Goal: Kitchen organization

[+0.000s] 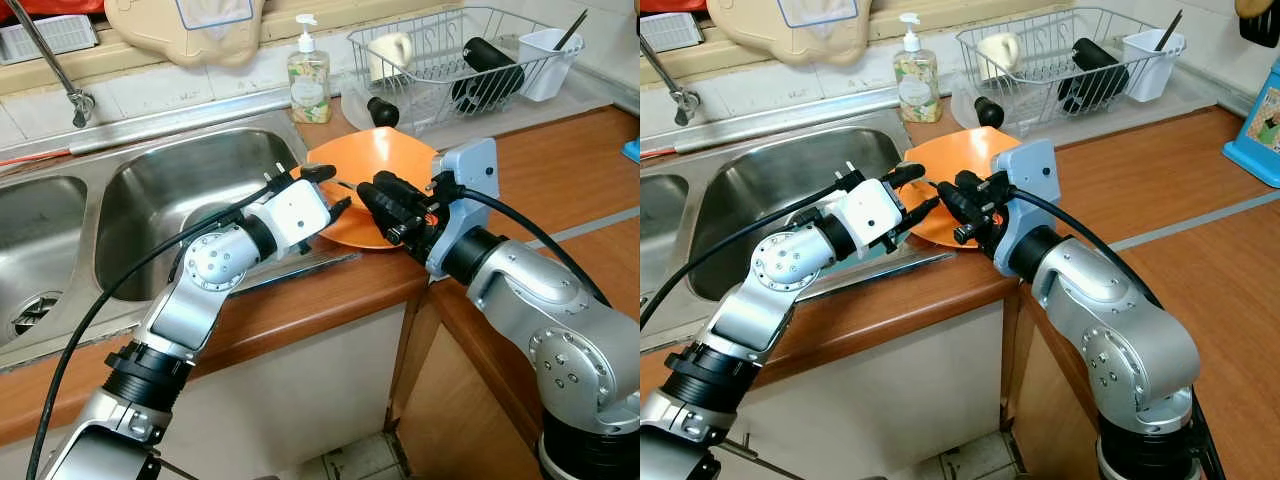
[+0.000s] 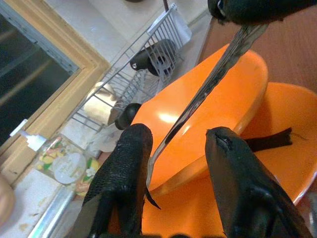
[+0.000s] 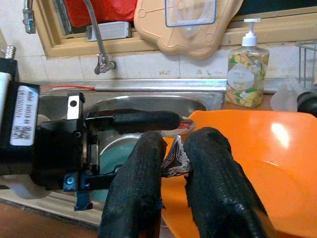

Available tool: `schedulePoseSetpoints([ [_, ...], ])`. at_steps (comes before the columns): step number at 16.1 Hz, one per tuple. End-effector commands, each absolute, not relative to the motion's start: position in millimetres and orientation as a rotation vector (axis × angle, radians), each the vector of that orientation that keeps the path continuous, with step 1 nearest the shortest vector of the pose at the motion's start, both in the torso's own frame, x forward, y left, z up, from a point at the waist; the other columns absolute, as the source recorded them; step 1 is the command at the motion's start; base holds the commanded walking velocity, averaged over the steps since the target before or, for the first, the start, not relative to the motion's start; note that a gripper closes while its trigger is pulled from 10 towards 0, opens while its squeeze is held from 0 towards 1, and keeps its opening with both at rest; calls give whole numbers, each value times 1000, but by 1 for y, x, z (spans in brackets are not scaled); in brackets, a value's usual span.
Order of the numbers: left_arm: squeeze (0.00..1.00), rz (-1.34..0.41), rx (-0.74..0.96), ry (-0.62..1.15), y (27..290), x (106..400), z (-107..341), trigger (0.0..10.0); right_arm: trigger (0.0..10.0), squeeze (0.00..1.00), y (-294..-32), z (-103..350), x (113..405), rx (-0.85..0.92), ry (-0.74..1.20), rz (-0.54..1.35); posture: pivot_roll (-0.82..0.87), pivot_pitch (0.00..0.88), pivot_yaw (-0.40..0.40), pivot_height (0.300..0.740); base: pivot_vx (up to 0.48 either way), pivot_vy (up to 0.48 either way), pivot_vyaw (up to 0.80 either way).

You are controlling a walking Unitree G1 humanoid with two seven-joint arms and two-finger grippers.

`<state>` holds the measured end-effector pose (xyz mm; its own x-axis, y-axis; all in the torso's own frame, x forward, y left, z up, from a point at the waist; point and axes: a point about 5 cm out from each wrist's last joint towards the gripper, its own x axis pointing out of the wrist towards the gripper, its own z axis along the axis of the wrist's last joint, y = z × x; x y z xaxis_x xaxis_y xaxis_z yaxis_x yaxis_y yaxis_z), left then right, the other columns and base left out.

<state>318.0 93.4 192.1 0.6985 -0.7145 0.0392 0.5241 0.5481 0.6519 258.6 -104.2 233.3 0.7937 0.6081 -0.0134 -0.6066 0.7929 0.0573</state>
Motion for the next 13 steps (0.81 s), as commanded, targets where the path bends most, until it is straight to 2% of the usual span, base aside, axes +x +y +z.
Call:
schedulePoseSetpoints([
  [1,0,-742,697,-333,95,321,196,0,0,0,-96,238,256,55,20,703,-67,0,135,740,0,0,0],
  [13,0,-722,809,-349,94,327,194,0,0,0,-94,241,260,60,9,698,-80,0,137,740,0,0,0],
])
